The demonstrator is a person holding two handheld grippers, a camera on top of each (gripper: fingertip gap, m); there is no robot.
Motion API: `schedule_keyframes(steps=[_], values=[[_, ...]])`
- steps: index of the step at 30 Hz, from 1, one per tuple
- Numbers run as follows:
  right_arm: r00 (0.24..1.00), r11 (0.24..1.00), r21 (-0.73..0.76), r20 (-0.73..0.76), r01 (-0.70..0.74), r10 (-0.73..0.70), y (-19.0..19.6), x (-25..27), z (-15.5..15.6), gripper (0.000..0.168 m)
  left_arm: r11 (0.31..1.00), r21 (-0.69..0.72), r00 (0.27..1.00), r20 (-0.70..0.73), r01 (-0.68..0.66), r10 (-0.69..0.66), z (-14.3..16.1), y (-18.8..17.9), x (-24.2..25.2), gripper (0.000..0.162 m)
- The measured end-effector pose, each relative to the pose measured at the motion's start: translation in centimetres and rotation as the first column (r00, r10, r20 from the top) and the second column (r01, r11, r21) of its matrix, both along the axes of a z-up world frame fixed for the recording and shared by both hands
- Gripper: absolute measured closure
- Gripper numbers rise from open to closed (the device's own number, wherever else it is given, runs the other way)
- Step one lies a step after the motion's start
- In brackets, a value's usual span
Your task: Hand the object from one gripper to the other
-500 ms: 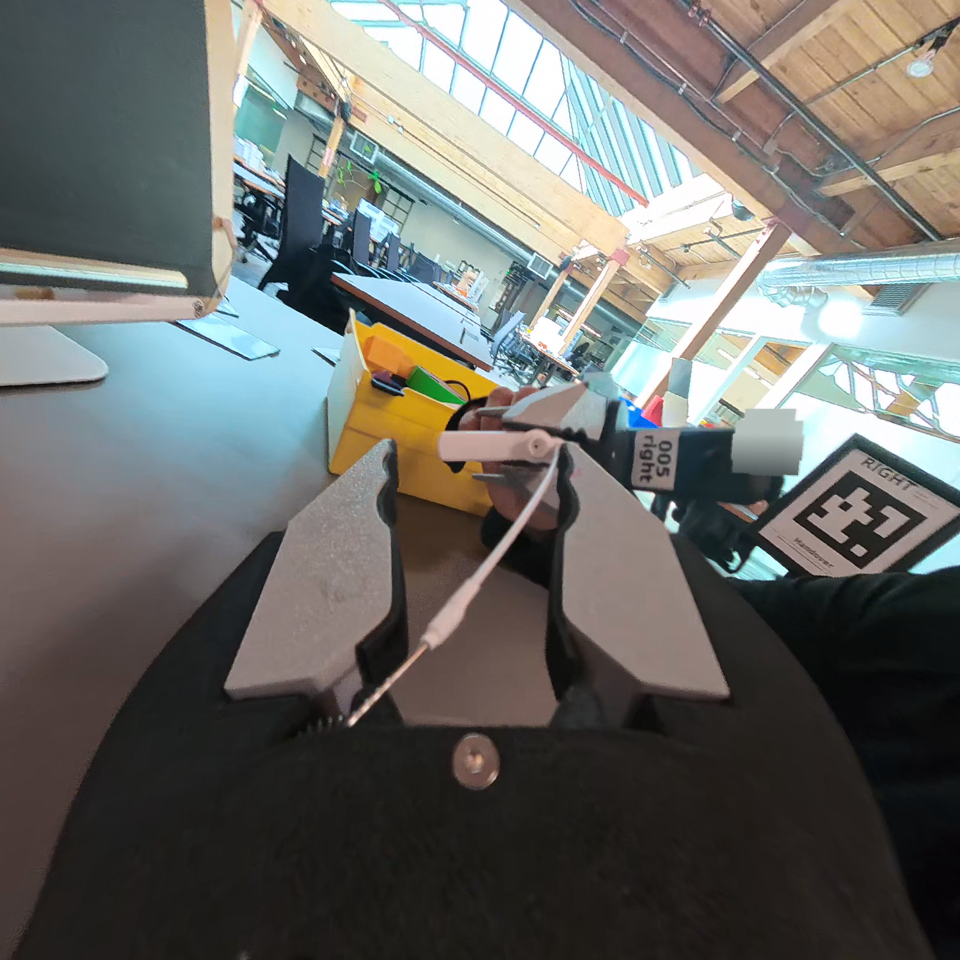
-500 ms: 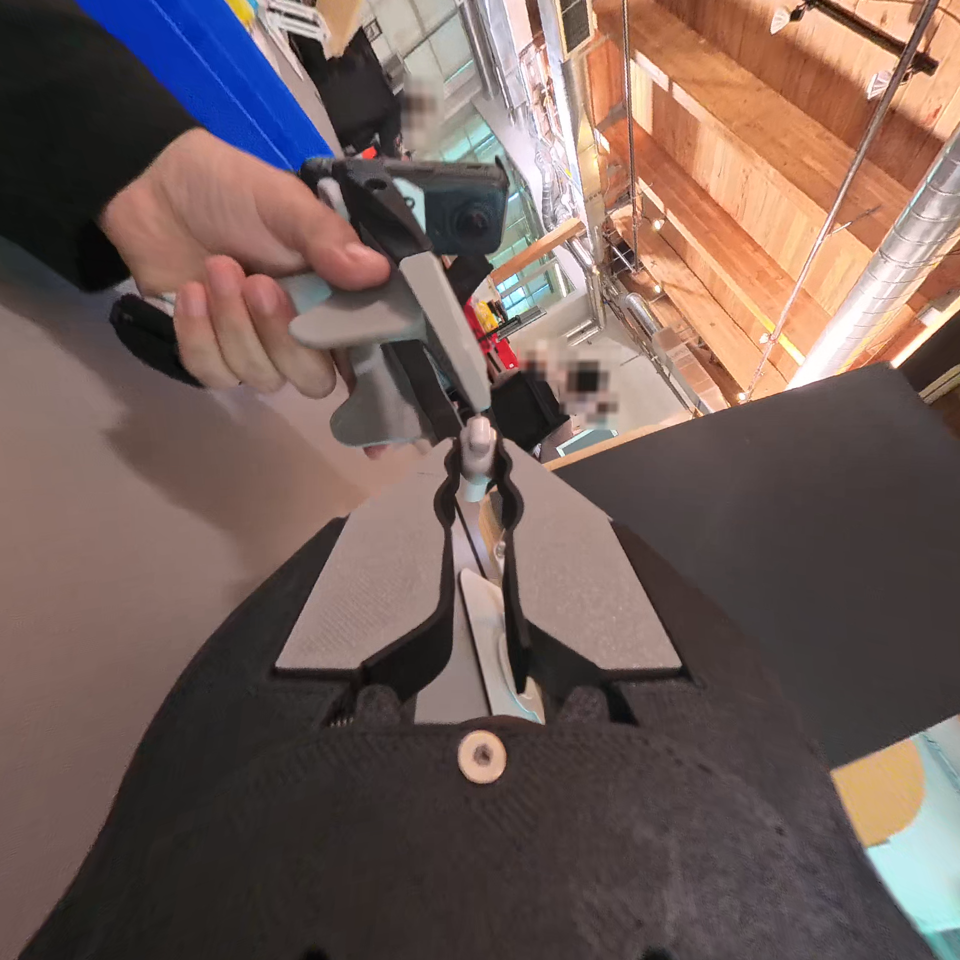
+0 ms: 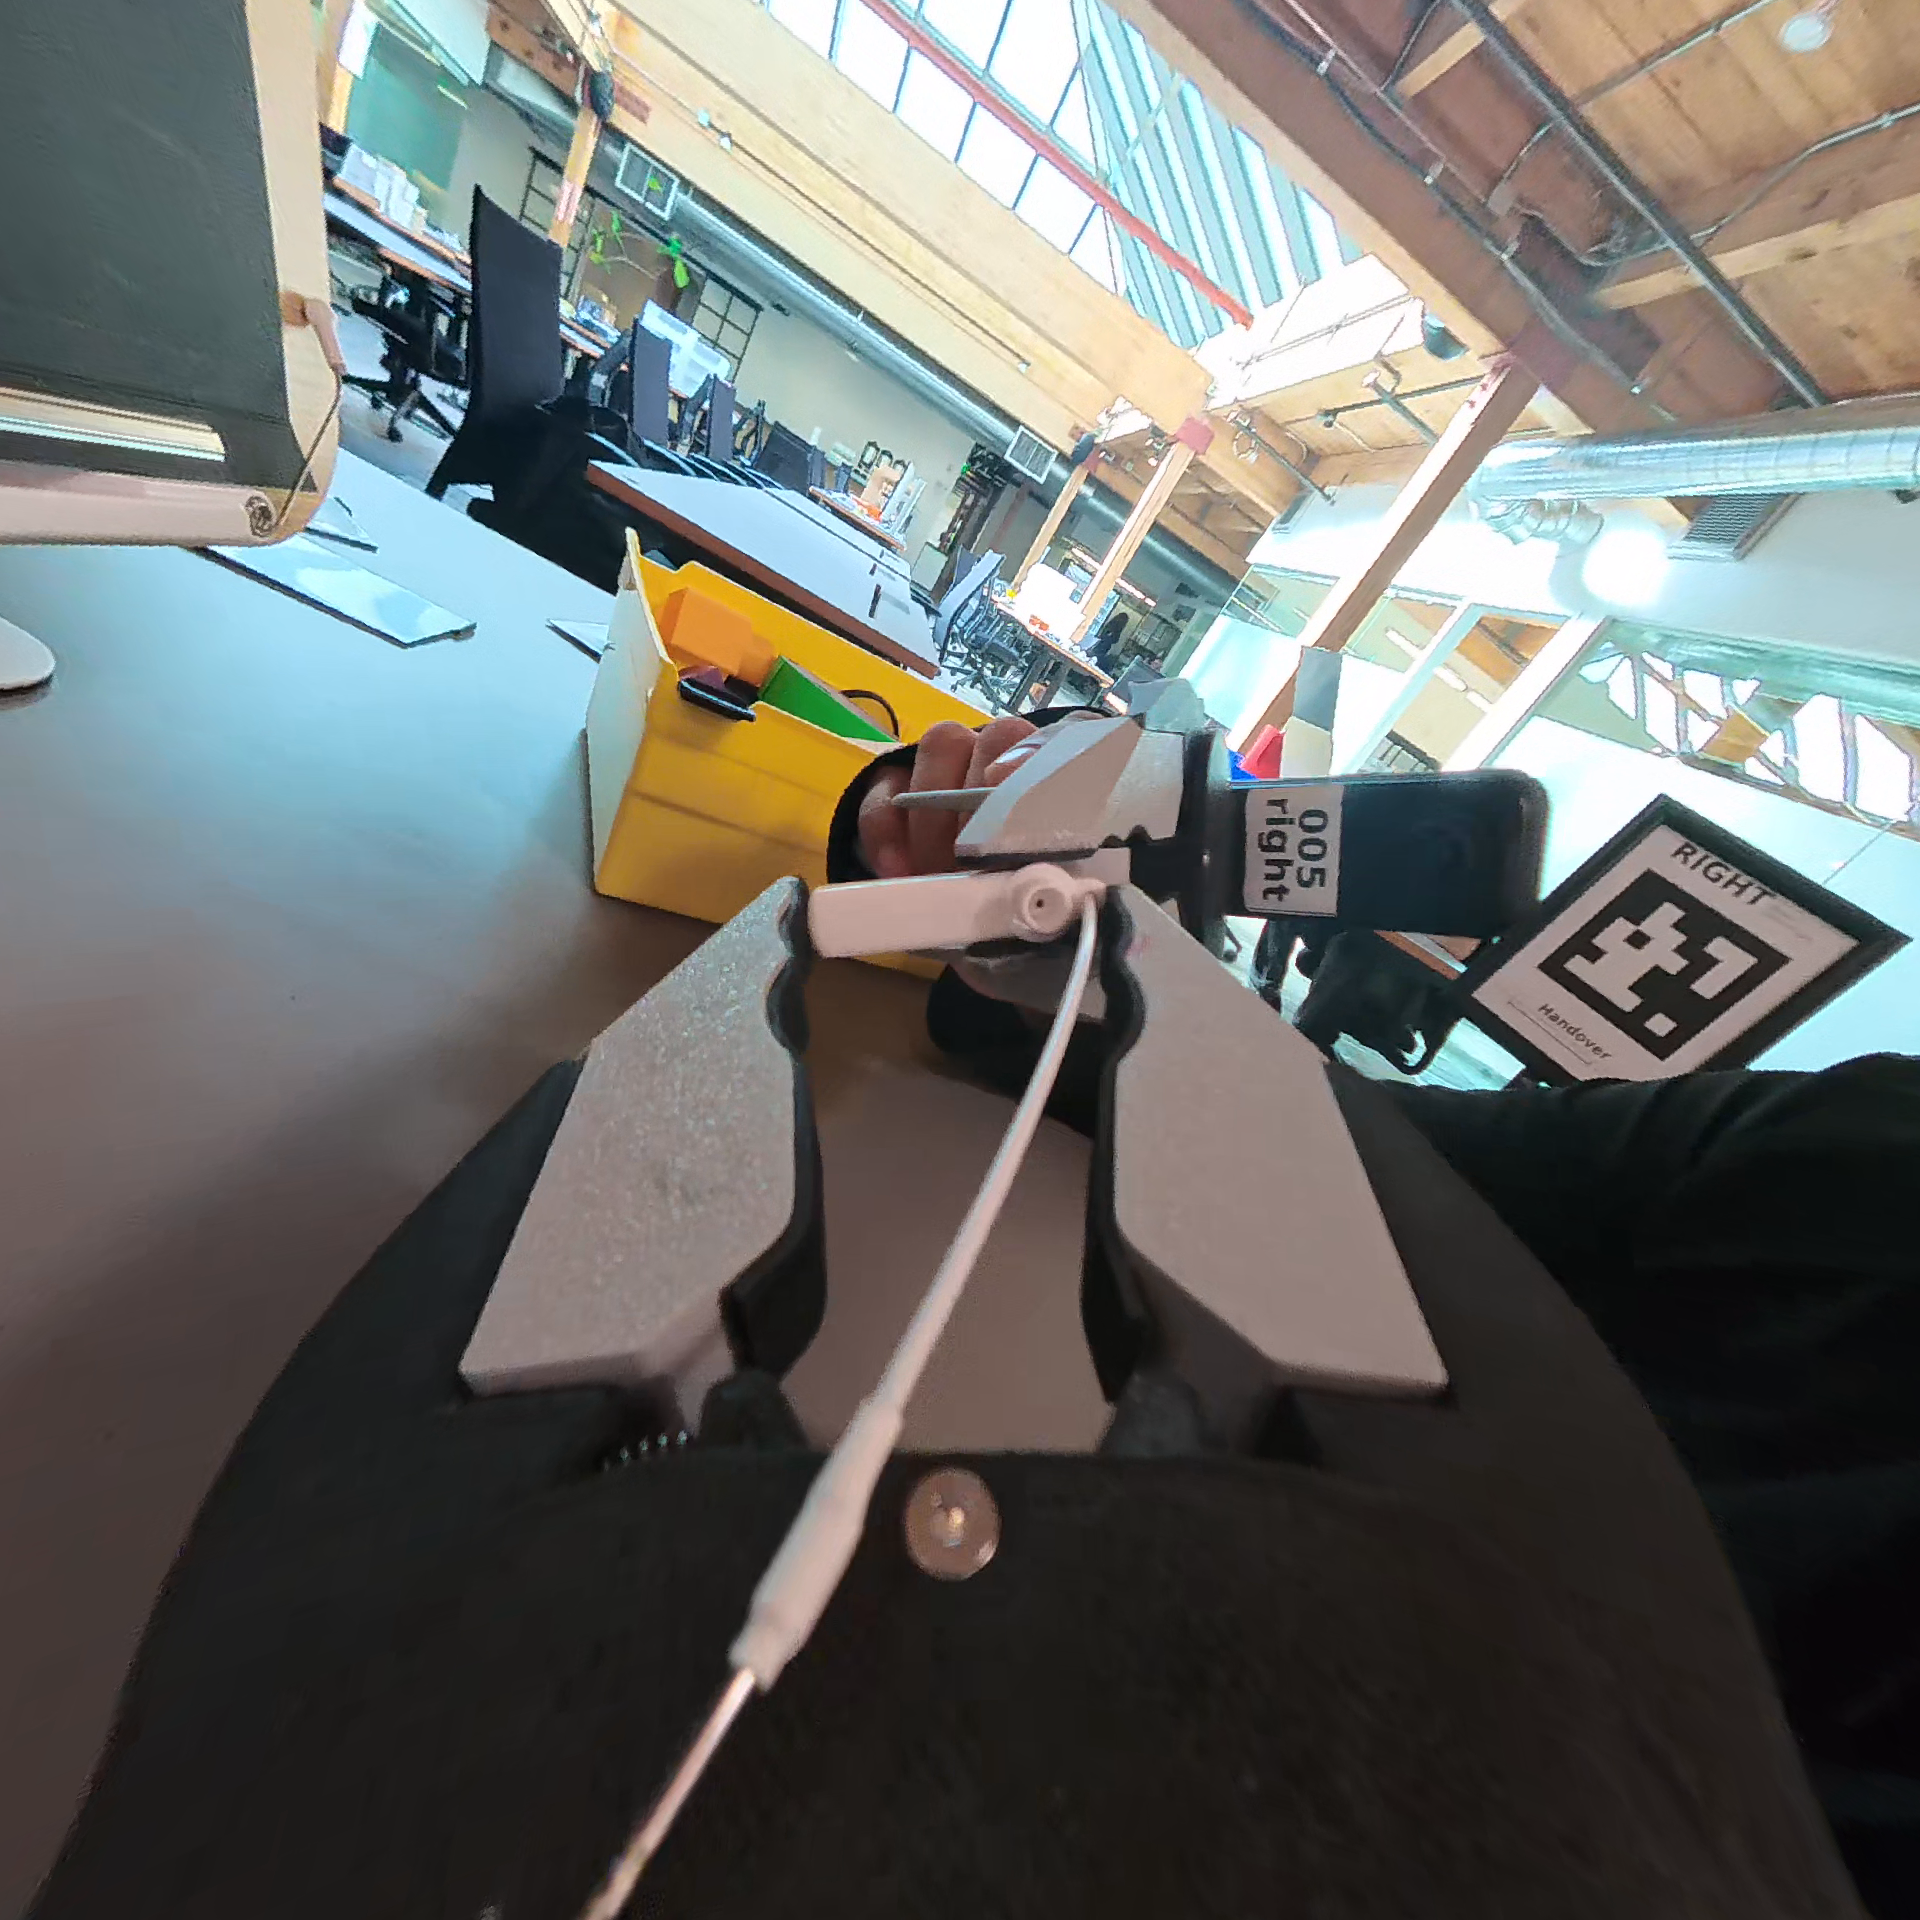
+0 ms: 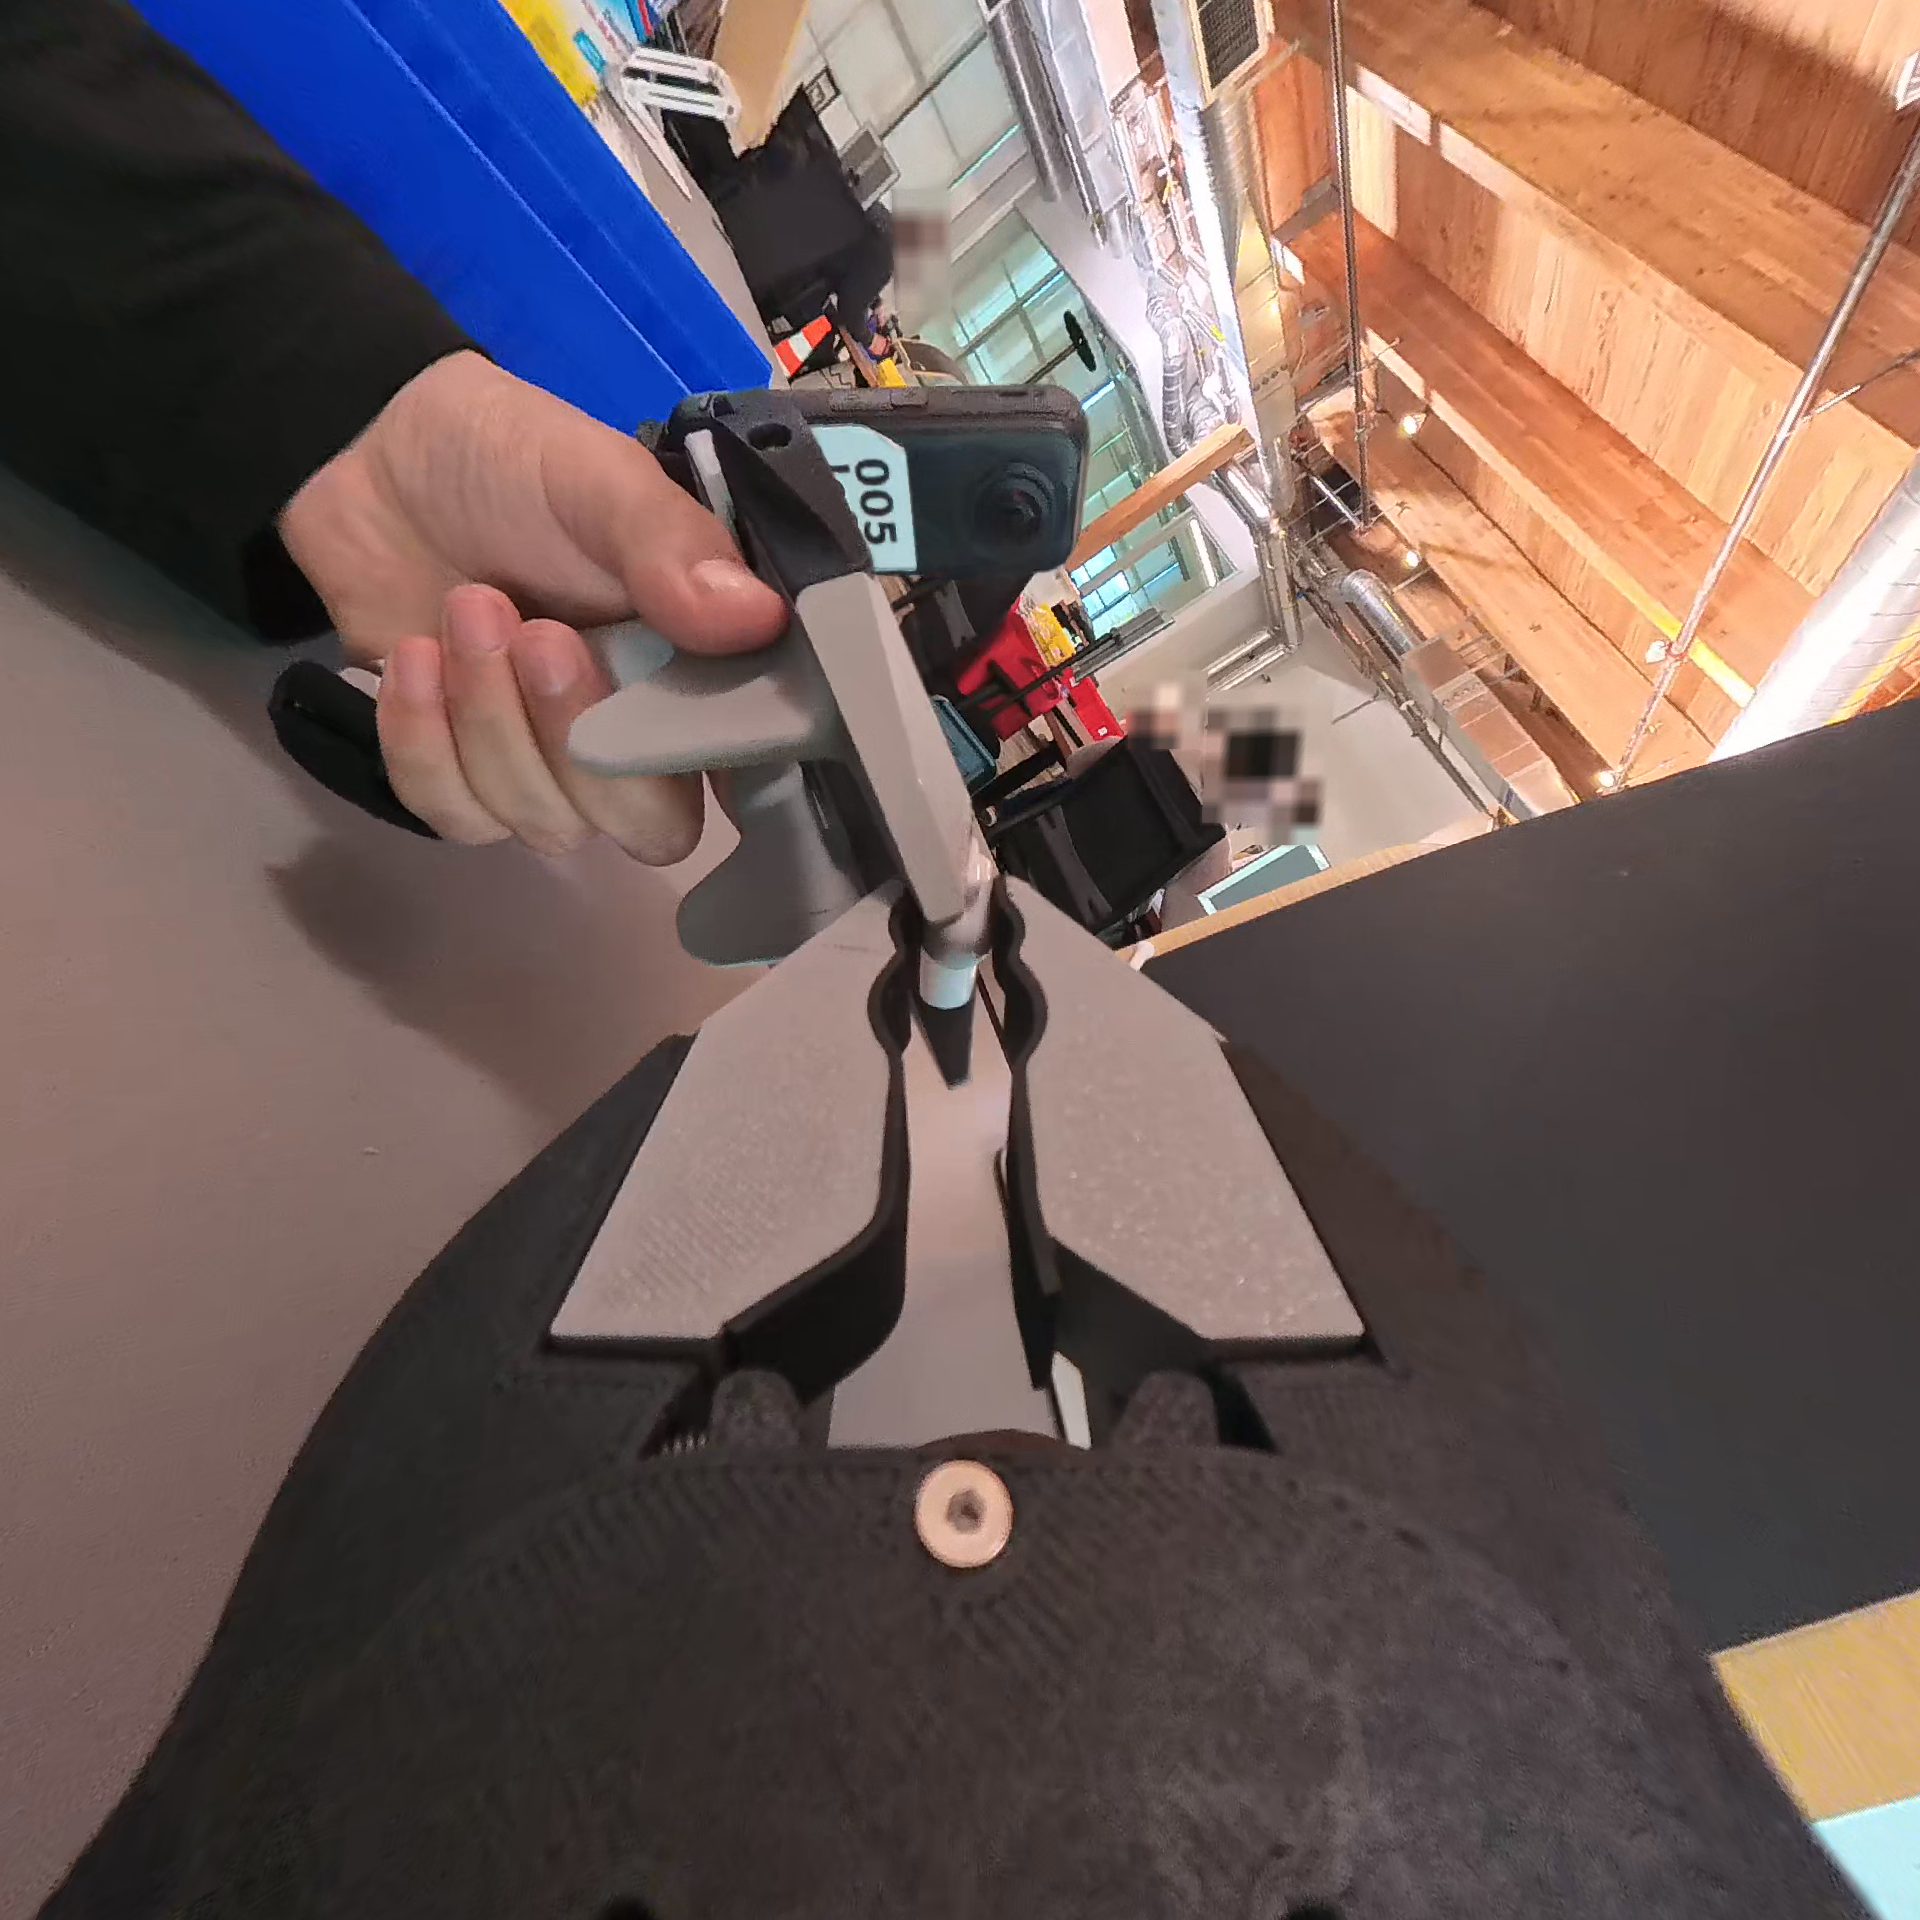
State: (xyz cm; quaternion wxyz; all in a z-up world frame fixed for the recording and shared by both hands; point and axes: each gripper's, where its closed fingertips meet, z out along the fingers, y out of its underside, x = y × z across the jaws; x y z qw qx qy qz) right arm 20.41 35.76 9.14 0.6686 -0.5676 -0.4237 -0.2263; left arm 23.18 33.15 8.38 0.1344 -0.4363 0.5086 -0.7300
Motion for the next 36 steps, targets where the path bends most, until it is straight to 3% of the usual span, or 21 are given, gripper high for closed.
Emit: schedule_keyframes(steps=[1, 7, 10, 12, 16, 19, 24, 30, 32, 36], values=[[1.000, 1.000, -0.001, -0.005, -0.003, 0.003, 0.0, 0.0, 0.0, 0.158, 1.000, -0.001, 1.000, -0.001, 0.003, -0.003, 0.0, 0.0, 0.0, 0.109], [0.998, 0.998, -0.026, 0.028, 0.049, -0.048, 0.4, 0.8, -0.8, 0.157, 0.992, 0.092, 0.996, -0.023, -0.086, 0.088, -0.8, 0.9, 0.7, 0.109], [0.992, 0.989, -0.092, 0.069, 0.114, -0.108, 1.1, 2.1, -2.3, 0.136, 0.935, 0.218, 0.954, -0.046, -0.278, 0.295, -1.6, 4.1, 1.6, 0.109], [0.980, 0.974, -0.135, 0.104, 0.181, -0.168, 1.5, 3.7, -3.4, 0.133, 0.806, 0.394, 0.879, 0.009, -0.442, 0.477, -2.1, 7.3, 1.6, 0.109], [0.985, 0.952, -0.252, 0.036, 0.172, -0.168, 1.5, 4.5, -4.7, 0.131, 0.382, 0.755, 0.725, 0.175, -0.533, 0.667, -3.6, 11.8, 0.9, 0.109], [0.977, 0.944, -0.314, -0.148, 0.101, -0.154, 1.5, 4.0, -4.2, 0.138, 0.136, 0.876, 0.728, 0.287, -0.462, 0.622, -4.5, 11.7, 1.1, 0.108], [0.848, 0.903, -0.429, -0.486, -0.023, -0.209, 2.3, 3.7, -3.7, 0.137, -0.088, 0.910, 0.797, 0.398, -0.404, 0.454, -5.0, 9.0, 2.1, 0.108], [0.694, 0.837, -0.514, -0.671, -0.185, -0.259, 3.5, 2.0, -4.7, 0.134, -0.245, 0.885, 0.833, 0.458, -0.396, 0.309, -4.8, 5.9, 2.7, 0.108], [0.695, 0.799, -0.583, -0.635, -0.144, -0.338, 3.8, 2.6, -6.3, 0.146, -0.261, 0.885, 0.843, 0.453, -0.385, 0.291, -5.0, 5.1, 2.9, 0.109], [0.696, 0.784, -0.606, -0.622, -0.137, -0.359, 3.6, 2.8, -6.6, 0.148, -0.251, 0.880, 0.832, 0.467, -0.404, 0.299, -5.1, 5.4, 2.8, 0.112]])
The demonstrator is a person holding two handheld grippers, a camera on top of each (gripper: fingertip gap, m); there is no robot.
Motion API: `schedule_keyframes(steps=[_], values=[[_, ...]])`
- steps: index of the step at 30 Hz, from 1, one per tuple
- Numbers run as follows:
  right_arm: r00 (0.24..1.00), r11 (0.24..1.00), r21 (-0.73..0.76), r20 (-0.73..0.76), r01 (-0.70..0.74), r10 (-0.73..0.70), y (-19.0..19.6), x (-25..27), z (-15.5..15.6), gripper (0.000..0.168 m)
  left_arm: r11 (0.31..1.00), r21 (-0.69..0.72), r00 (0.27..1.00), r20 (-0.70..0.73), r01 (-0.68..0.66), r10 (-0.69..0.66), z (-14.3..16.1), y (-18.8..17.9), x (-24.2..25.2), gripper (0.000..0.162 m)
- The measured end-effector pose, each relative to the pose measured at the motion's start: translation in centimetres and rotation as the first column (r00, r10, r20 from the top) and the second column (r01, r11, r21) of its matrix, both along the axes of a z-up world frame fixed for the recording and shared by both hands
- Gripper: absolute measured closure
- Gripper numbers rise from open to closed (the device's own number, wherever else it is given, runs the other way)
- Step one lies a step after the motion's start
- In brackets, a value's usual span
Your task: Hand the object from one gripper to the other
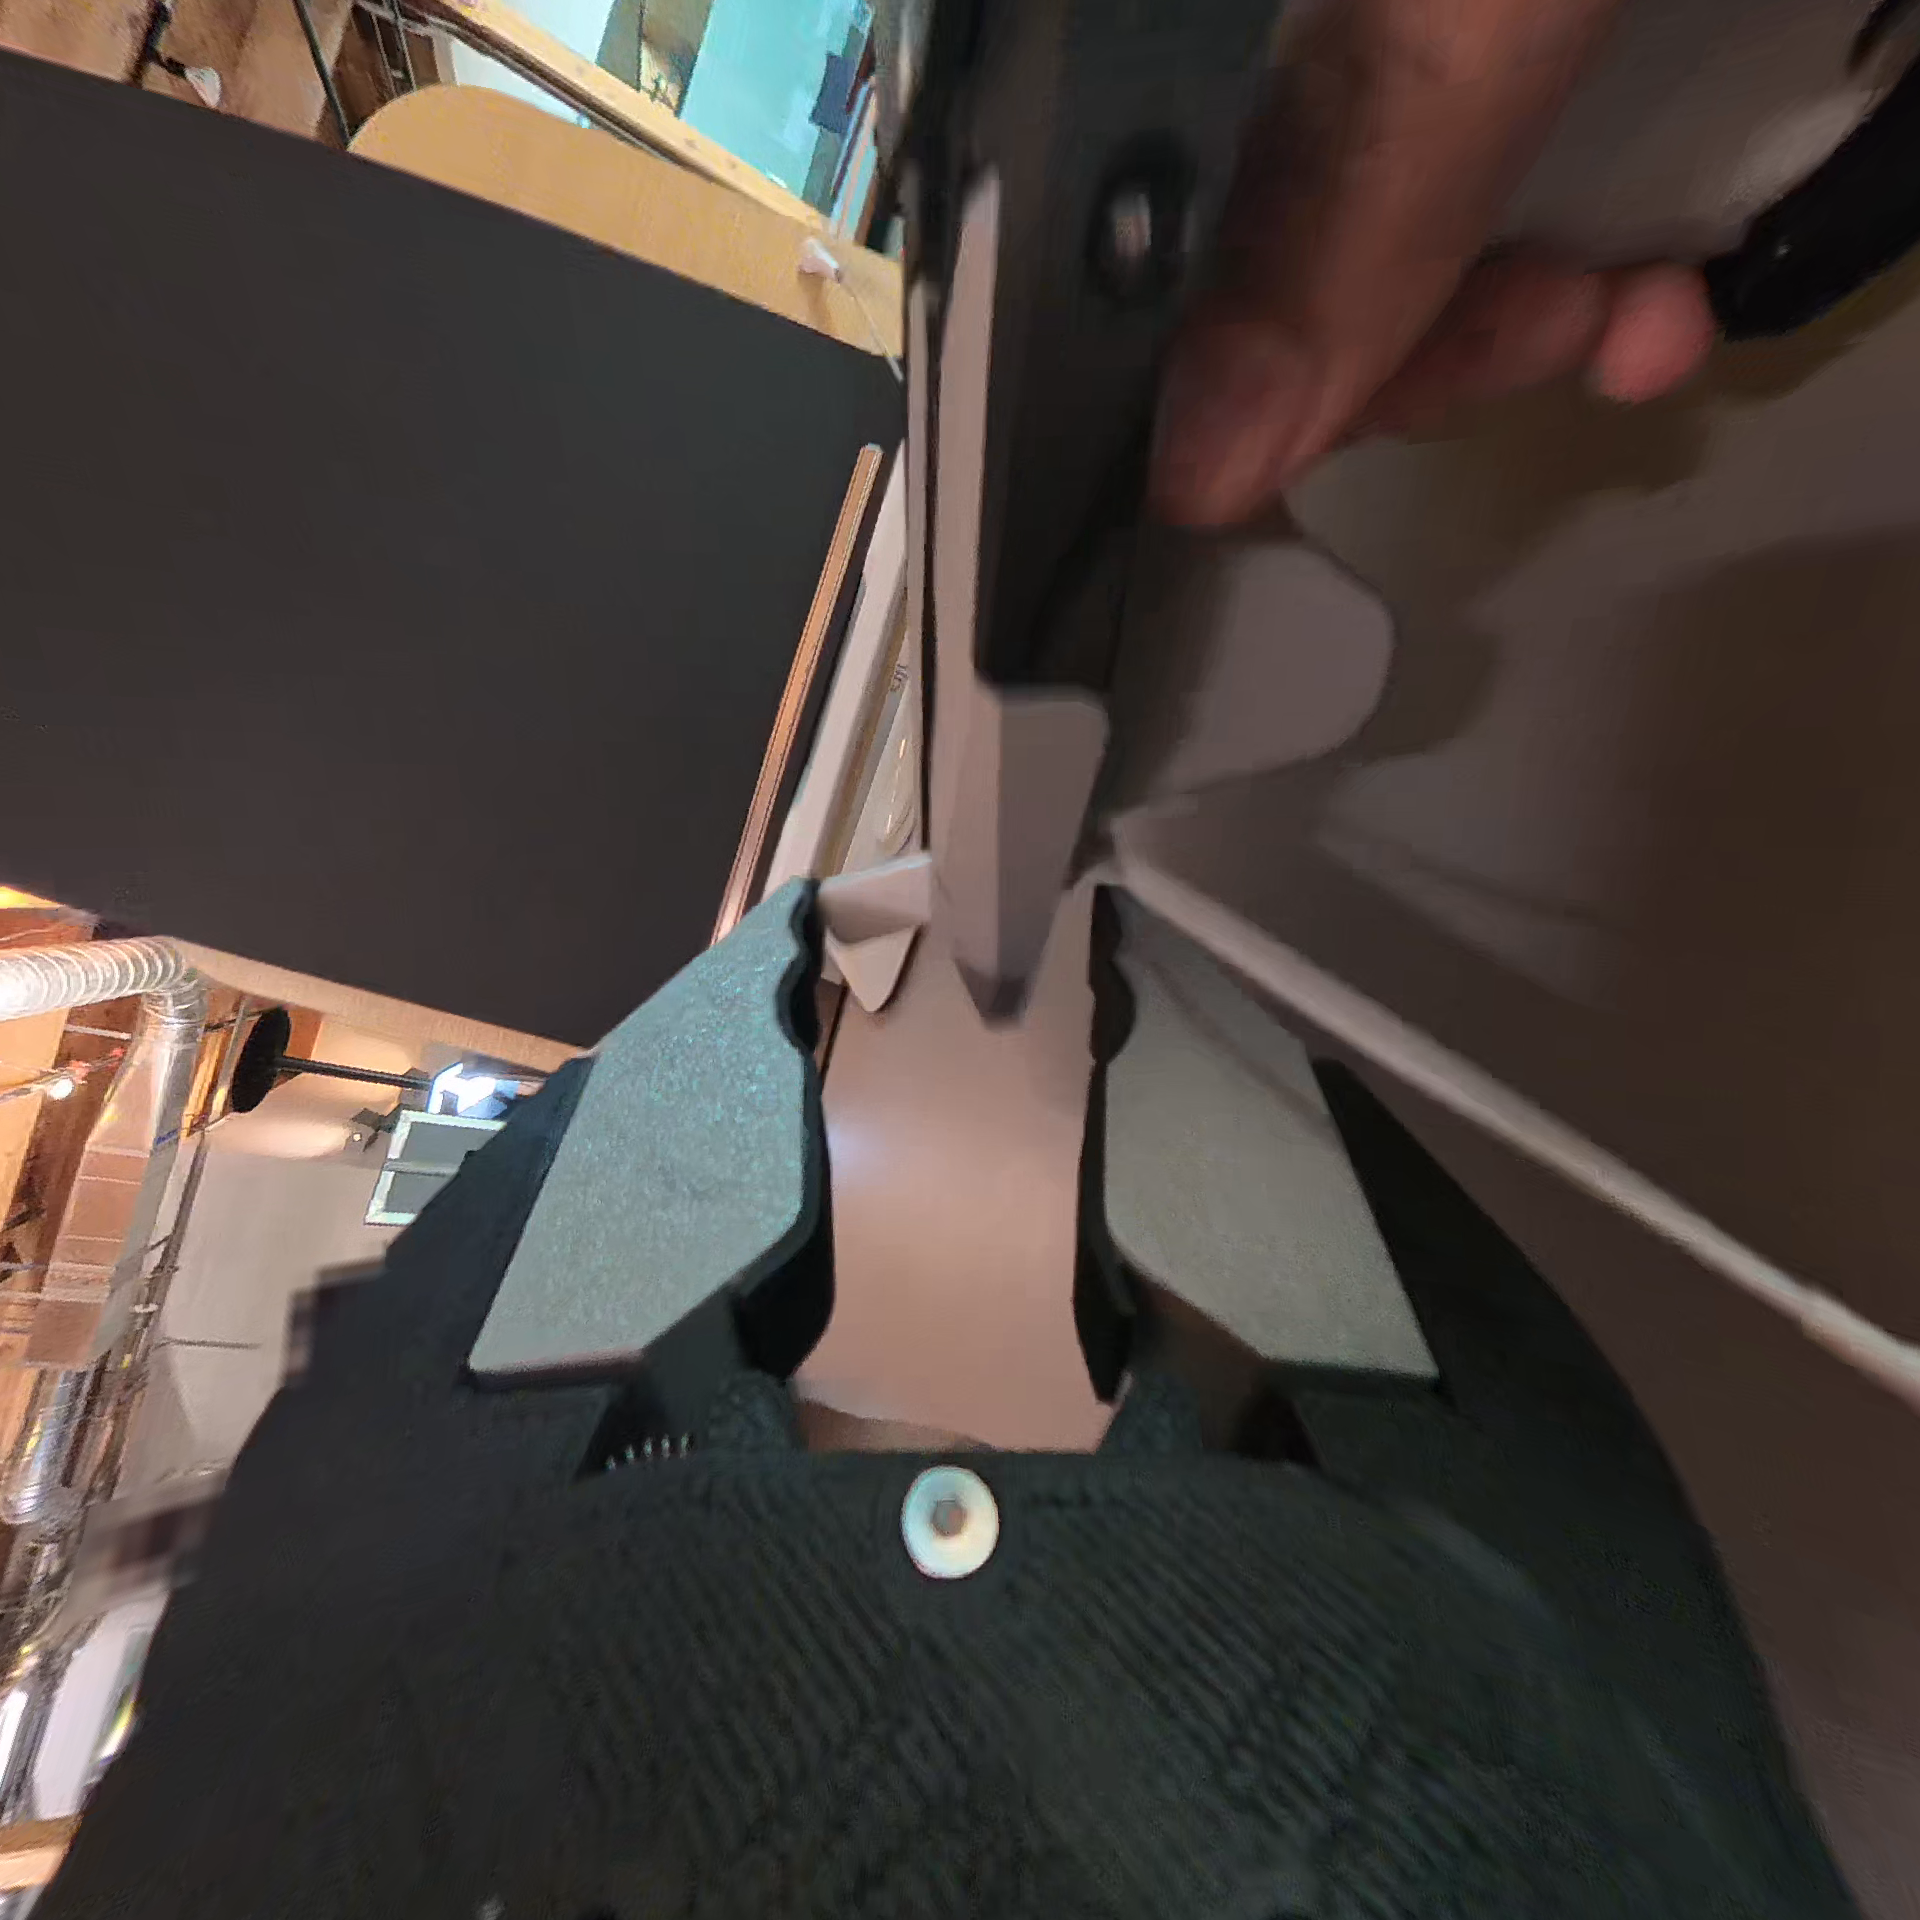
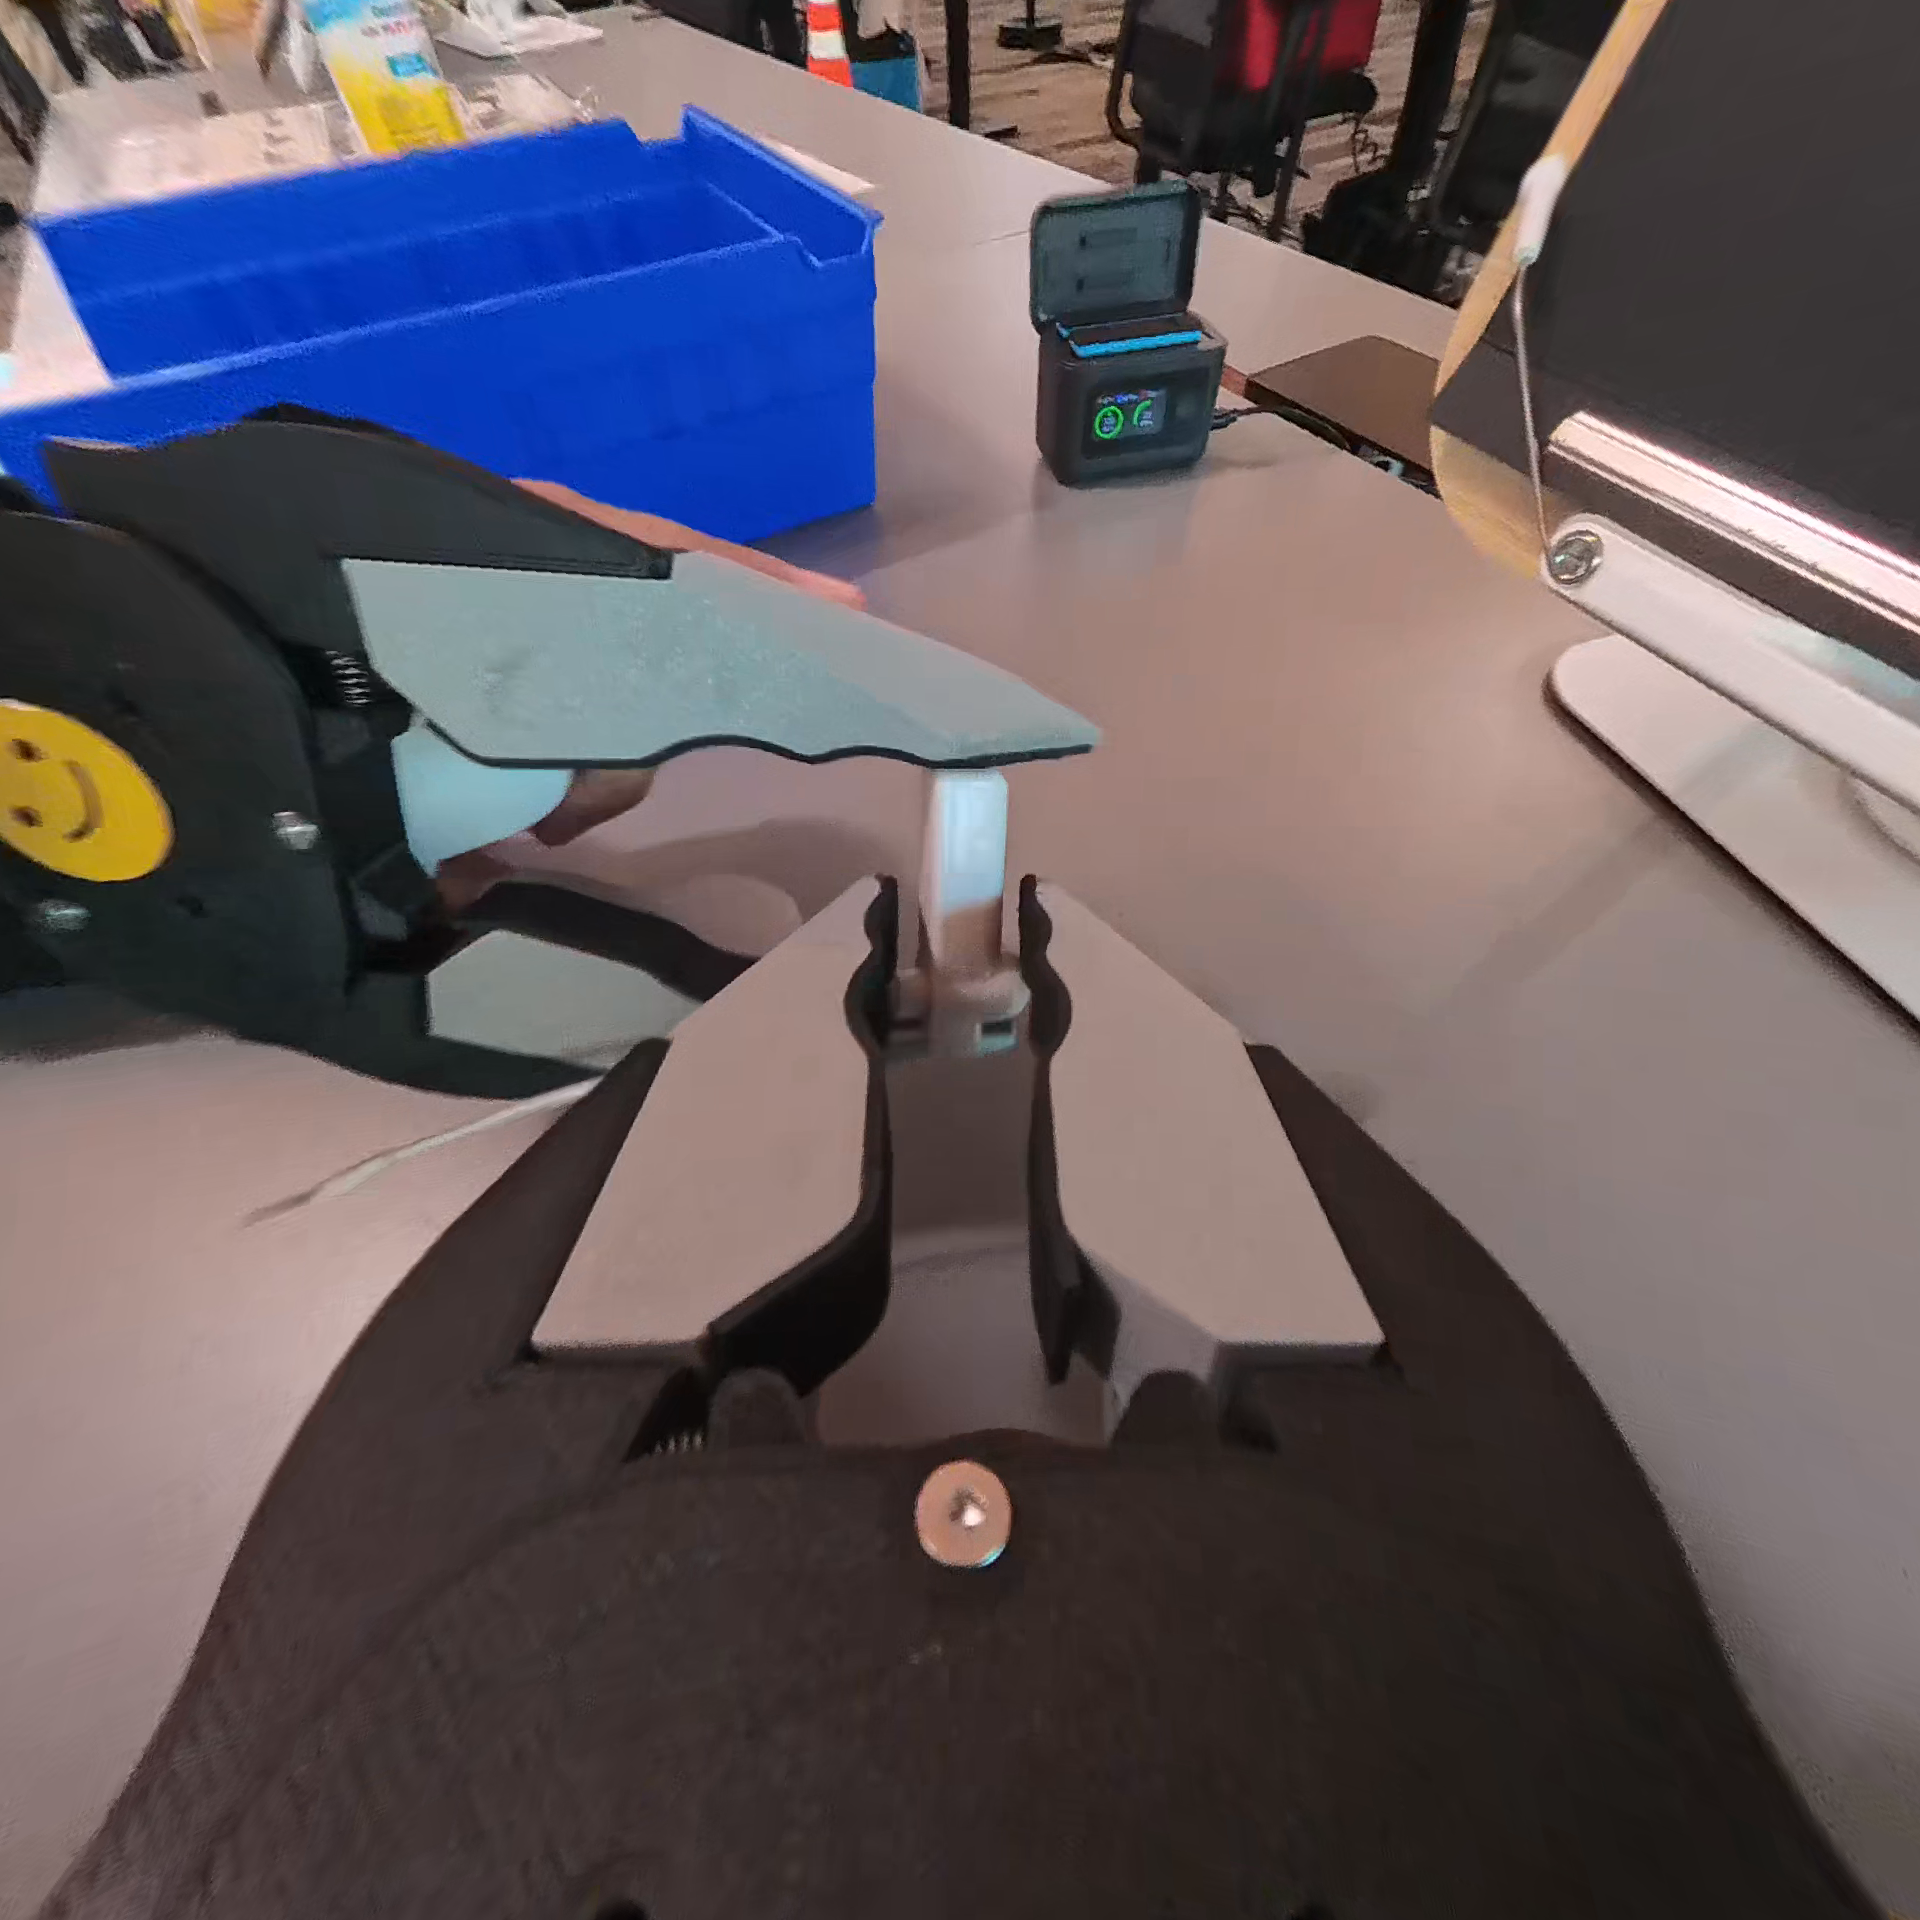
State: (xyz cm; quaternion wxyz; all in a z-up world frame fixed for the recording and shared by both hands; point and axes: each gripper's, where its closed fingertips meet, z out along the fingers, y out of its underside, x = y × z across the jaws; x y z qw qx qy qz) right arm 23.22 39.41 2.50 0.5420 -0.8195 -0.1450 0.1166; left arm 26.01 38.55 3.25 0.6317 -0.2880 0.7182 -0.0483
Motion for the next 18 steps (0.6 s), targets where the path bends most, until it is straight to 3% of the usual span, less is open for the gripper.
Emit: schedule_keyframes(steps=[1, 3, 7, 12, 13, 18], values=[[0.999, 1.000, 0.003, -0.041, -0.013, 0.013, -0.2, 0.0, 0.4, 0.157, 1.000, 0.021, 1.000, 0.003, 0.000, 0.000, 0.0, 0.4, -0.2, 0.115], [0.972, 0.999, 0.001, -0.229, -0.050, 0.049, -0.9, 0.0, 1.8, 0.157, 0.998, 0.065, 1.000, 0.014, 0.007, -0.008, 0.1, 1.0, -0.8, 0.117], [0.831, 0.990, -0.059, -0.551, -0.126, 0.073, -2.3, 0.7, 3.4, 0.157, 0.989, 0.148, 0.999, 0.045, 0.005, -0.012, 0.3, 1.8, -1.6, 0.114], [0.548, 0.908, -0.132, -0.828, -0.398, 0.120, -4.9, -1.5, 4.7, 0.156, 0.907, 0.417, 0.980, 0.146, 0.066, -0.138, 2.1, -0.4, -2.4, 0.111], [0.521, 0.885, -0.152, -0.846, -0.441, 0.114, -5.4, -2.1, 4.6, 0.156, 0.886, 0.456, 0.972, 0.162, 0.082, -0.173, 2.4, -1.1, -2.6, 0.112], [0.525, 0.800, -0.227, -0.841, -0.555, 0.126, -6.6, -5.0, 3.3, 0.156, 0.827, 0.547, 0.929, 0.228, 0.126, -0.292, 3.9, -3.6, -3.7, 0.110]])
